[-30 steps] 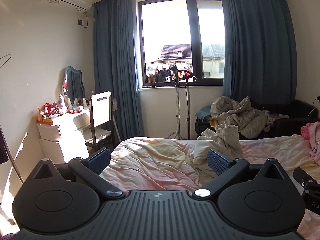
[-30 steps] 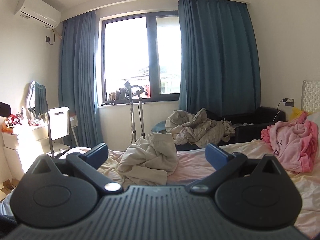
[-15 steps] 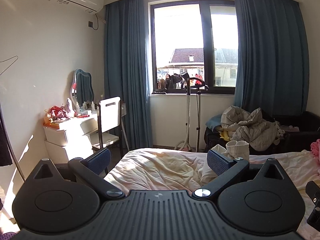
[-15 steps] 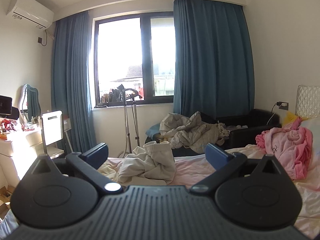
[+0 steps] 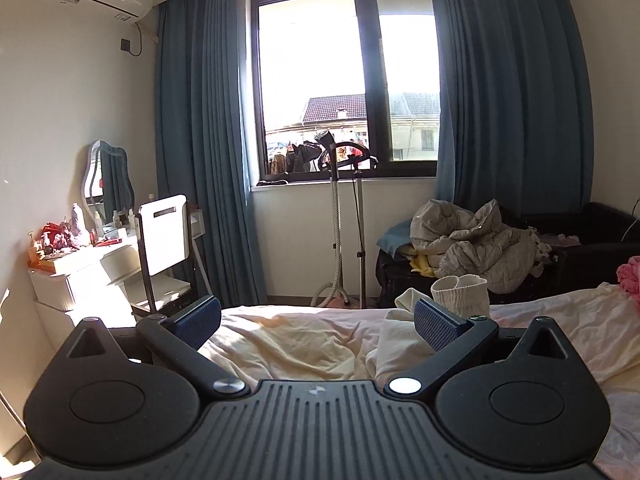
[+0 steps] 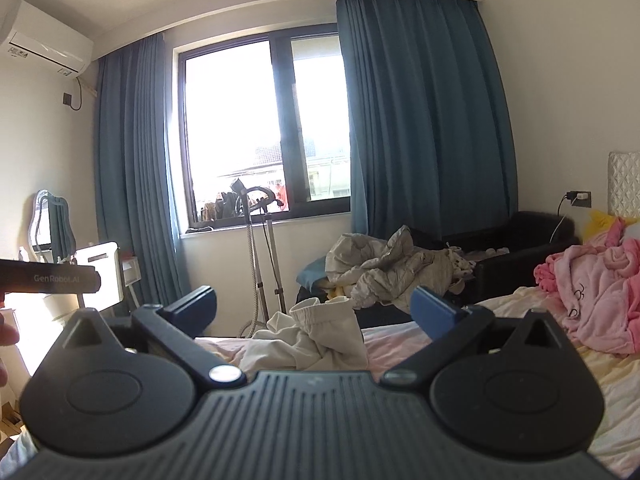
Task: Fold clothes
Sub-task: 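Move the left gripper to a ribbed sweatpants cuff and close on it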
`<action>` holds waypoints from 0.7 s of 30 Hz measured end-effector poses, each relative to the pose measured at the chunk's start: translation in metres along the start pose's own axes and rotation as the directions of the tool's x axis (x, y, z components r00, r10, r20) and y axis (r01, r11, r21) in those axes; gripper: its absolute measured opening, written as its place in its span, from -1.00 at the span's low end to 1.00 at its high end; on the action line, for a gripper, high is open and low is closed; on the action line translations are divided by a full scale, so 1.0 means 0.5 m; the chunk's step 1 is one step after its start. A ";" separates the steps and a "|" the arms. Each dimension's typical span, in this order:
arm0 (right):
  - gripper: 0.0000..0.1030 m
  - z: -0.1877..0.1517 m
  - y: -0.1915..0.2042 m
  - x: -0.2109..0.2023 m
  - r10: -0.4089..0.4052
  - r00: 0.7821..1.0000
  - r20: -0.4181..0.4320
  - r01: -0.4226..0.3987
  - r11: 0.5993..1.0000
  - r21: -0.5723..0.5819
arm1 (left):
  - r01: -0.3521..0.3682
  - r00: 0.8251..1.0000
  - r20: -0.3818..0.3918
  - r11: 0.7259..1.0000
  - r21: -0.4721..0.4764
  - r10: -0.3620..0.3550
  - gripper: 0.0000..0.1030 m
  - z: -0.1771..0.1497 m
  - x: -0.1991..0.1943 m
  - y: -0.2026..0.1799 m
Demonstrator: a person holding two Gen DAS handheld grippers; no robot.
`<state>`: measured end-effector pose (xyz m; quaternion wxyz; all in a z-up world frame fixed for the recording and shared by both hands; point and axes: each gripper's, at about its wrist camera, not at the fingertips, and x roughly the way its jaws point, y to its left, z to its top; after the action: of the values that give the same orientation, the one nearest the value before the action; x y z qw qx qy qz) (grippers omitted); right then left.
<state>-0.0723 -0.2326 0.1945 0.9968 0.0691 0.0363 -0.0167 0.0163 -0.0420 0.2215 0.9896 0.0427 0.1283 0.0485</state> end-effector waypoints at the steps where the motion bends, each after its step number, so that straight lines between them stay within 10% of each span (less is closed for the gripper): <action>1: 1.00 -0.017 -0.015 0.022 -0.016 1.000 -0.003 0.016 1.000 -0.003 | 0.027 1.000 -0.002 1.000 0.007 -0.027 1.00 -0.016 0.026 -0.017; 12: 1.00 -0.221 -0.131 0.201 -0.036 0.994 -0.101 0.040 0.999 0.037 | 0.256 0.967 -0.027 0.964 0.064 -0.255 0.99 -0.153 0.332 -0.229; 21: 1.00 -0.325 -0.167 0.330 -0.029 0.988 -0.153 0.035 0.999 0.035 | 0.260 0.959 -0.107 0.964 -0.052 -0.264 0.94 -0.158 0.648 -0.325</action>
<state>0.0775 -0.2975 0.0102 0.9892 0.0881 0.1133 -0.0281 0.3213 -0.1629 0.0485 0.9791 0.0042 0.1877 -0.0782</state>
